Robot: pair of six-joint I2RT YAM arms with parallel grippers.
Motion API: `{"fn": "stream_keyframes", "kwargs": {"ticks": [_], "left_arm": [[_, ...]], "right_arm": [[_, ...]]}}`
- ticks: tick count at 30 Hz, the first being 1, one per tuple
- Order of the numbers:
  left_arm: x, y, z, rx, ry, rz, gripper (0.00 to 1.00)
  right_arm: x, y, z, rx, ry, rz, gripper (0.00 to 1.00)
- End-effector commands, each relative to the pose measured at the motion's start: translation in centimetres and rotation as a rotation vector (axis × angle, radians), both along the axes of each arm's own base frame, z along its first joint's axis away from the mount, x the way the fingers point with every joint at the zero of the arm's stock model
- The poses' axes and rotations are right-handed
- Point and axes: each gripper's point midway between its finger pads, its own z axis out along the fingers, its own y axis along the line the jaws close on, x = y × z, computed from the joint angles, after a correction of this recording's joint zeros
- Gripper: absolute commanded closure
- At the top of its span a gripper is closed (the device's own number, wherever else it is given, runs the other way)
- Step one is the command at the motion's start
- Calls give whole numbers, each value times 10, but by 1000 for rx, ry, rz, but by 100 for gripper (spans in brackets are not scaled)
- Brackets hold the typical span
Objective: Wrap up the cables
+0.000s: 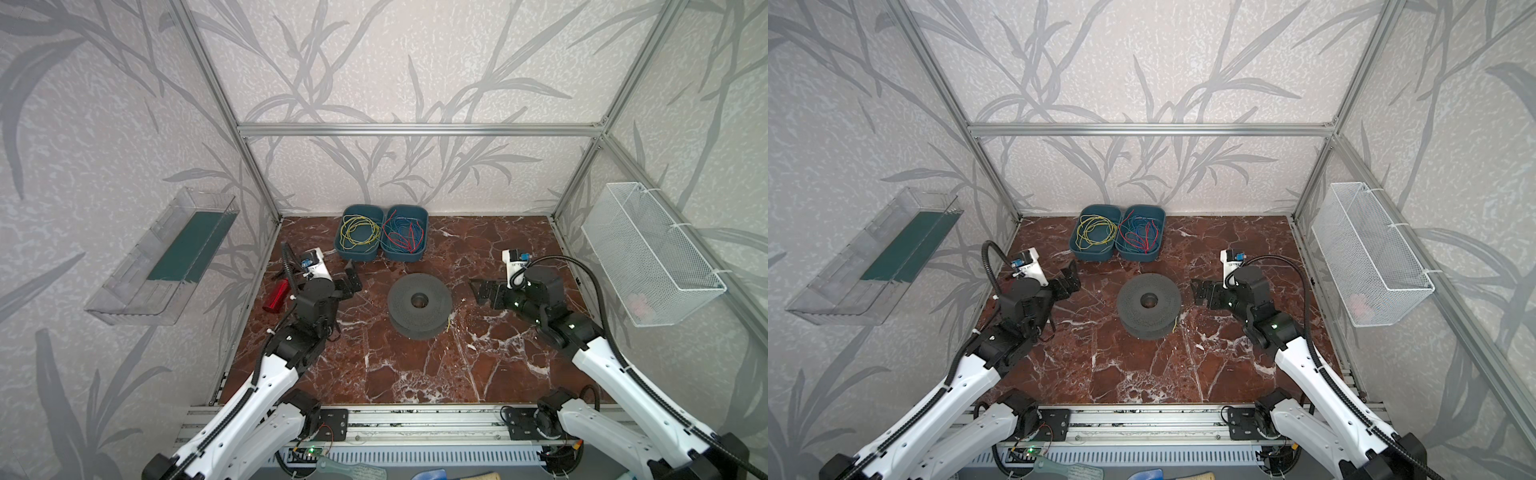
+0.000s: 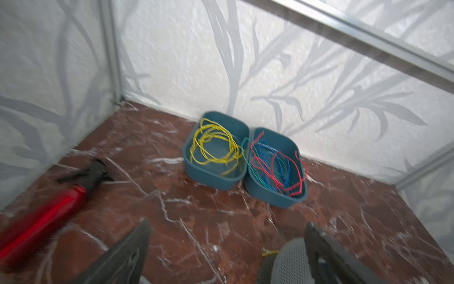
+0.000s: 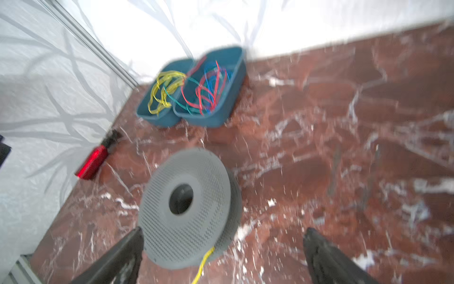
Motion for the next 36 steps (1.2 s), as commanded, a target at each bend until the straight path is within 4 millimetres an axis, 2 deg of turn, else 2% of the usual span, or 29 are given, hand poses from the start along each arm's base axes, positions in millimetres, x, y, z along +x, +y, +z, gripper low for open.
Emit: {"fn": "stream_keyframes", "kwargs": {"ticks": [1,3,4,6,9,11,13,16,20,22,26,27,31,33,35,36], "left_arm": [[-12,39,-15,219,117,181,1],[-3,27,-25,323,90,93,1],[0,18,-31,391,64,31,1],[1,12,-50,481,4,-22,1],[-6,25,-68,541,-98,40,1],[-10,41,-84,533,-100,94,1],[-5,52,-101,519,-32,112,1],[10,55,-122,459,7,67,1],[30,62,-144,426,24,65,1],[40,63,-141,433,-15,69,1],[59,65,-151,433,35,54,1],[62,66,-156,433,46,51,1],[64,84,-172,383,32,123,1],[66,88,-170,390,27,140,1],[72,89,-177,377,98,130,1],[78,89,-179,376,120,119,1]], "right_arm": [[13,7,14,-155,-167,50,1],[13,24,17,-256,-275,186,1],[15,25,16,-300,-303,201,1],[26,7,13,-337,-315,87,1],[34,-12,9,-425,-446,42,1],[40,-29,-3,-466,-477,-18,1],[46,-50,-26,-466,-425,-69,1],[46,-69,-61,-460,-359,-98,1],[43,-87,-91,-553,-369,-148,1],[46,-95,-106,-598,-332,-145,1],[57,-111,-125,-486,-285,-218,1],[61,-114,-122,-436,-325,-255,1],[64,-117,-149,-435,-337,-272,1],[71,-117,-161,-434,-329,-280,1],[80,-115,-159,-440,-352,-279,1],[82,-118,-163,-450,-295,-286,1]]}}
